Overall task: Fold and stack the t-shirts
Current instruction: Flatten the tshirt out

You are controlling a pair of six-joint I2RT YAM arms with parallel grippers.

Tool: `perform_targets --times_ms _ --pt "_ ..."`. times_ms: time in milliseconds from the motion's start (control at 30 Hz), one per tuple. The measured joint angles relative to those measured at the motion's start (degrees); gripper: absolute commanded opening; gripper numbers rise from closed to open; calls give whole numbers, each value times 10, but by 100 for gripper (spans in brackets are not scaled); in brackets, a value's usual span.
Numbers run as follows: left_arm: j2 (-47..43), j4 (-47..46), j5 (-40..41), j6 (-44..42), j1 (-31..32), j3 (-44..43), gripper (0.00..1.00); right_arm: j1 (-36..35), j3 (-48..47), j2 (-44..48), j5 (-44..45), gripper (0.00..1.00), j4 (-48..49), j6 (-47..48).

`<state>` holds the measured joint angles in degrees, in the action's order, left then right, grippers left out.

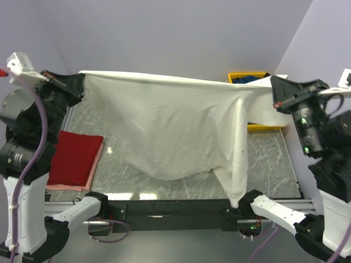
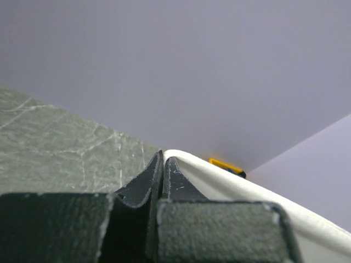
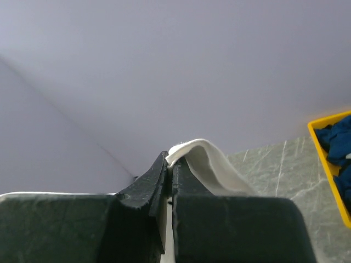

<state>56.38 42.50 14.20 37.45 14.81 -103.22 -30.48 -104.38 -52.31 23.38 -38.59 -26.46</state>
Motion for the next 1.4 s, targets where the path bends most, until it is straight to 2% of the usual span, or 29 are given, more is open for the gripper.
perform_targets --times_ms 167,333,467,600,667,767,900,1067,1200,1233,1267,1400 --pt "67 -68 33 -21 -3 22 1 24 8 -73 0 0 61 28" --pt "193 -141 37 -40 -20 3 1 101 -22 -194 -34 0 118 37" --pt "341 -164 19 -47 -52 -97 1 133 -126 -344 -53 0 135 49" --pt "489 -168 -19 -49 -89 -281 1 142 -280 -483 -61 0 133 74" --pt "516 -183 -43 -46 -108 -322 1 142 -319 -510 -62 0 141 87" --pt "503 -219 -80 -31 -136 -306 1 142 -308 -496 -66 0 174 104" --pt "414 -273 -110 -12 -159 -187 1 139 -210 -415 -79 0 223 109" --pt "290 -315 -120 14 -161 -11 1 137 -38 -280 -100 0 252 77" --pt "184 -320 -109 60 -164 210 1 137 232 -131 -138 7 280 -1" --pt "167 -313 -104 74 -165 263 0 137 290 -106 -150 16 276 -20" --pt "157 -310 -99 85 -166 304 1 136 360 -78 -168 20 295 -41" --pt "135 -269 -72 140 -179 486 1 112 651 -4 -220 36 317 -123"
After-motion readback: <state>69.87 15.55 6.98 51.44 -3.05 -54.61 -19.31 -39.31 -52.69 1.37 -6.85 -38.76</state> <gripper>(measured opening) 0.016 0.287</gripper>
